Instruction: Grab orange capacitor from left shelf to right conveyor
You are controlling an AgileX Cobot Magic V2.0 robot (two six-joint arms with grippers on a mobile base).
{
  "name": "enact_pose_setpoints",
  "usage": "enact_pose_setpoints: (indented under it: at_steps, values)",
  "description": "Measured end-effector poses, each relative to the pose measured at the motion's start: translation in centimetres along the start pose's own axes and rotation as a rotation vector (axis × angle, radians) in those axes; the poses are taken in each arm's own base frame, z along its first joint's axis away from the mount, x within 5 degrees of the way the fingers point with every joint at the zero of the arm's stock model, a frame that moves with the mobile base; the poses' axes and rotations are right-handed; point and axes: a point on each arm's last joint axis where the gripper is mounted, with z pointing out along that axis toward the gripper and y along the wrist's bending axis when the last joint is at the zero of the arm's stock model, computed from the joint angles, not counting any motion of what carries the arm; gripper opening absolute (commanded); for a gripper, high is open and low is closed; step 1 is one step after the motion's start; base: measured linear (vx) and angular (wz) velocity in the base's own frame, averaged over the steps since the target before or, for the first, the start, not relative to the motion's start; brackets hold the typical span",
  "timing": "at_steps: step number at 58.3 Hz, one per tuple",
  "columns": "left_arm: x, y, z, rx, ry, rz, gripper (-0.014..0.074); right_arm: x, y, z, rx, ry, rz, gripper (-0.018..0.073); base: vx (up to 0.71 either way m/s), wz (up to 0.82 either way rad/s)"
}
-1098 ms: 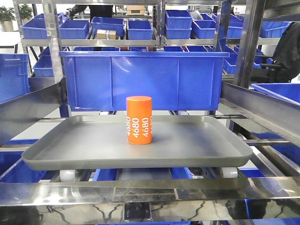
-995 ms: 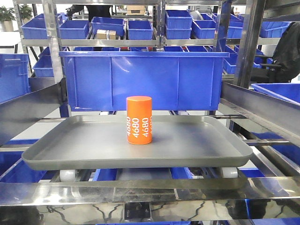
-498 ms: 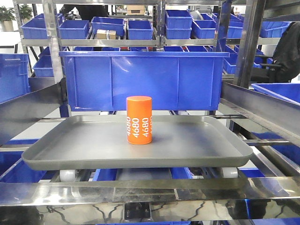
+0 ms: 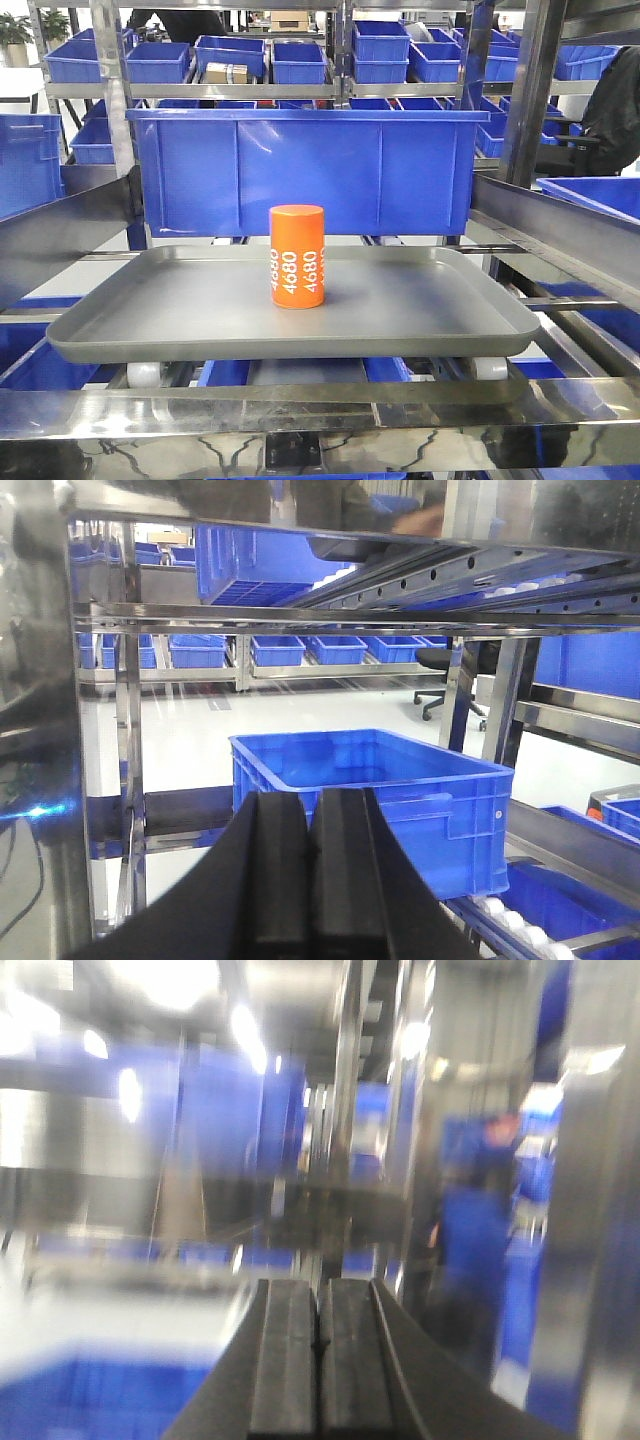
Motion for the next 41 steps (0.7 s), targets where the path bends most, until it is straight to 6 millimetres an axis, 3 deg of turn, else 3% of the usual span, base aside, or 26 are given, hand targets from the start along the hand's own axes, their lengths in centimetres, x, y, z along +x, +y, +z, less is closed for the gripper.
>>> enact_pose_setpoints:
  at_steps: [7,15,22,30,34,41]
  values:
    - [0.0,0.0,0.0,0.000,0.000,0.000,-0.0006,-7.1,-0.6,0.0,0.022,-0.109,-0.003,-0.0007,0.00,0.00]
    - [0.0,0.0,0.0,0.000,0.000,0.000,-0.0006,-14.5,-1.3,1.5,0.040,-0.162,-0.003,-0.0007,0.00,0.00]
    - [0.0,0.0,0.0,0.000,0.000,0.000,-0.0006,-18.4,-1.7,4.8,0.050,-0.112,0.000,-0.0007,0.00,0.00]
    - [0.0,0.0,0.0,0.000,0.000,0.000,-0.0006,-19.5,-1.9,8.8,0.053,-0.015,0.008,-0.0007,0.00,0.00]
    - [0.0,0.0,0.0,0.000,0.000,0.000,-0.0006,-18.8,-1.9,10.5,0.047,0.044,0.030,-0.0007,0.00,0.00]
    - [0.0,0.0,0.0,0.000,0.000,0.000,-0.0006,-17.7,-1.7,11.8,0.036,0.121,0.083,-0.0007,0.00,0.00]
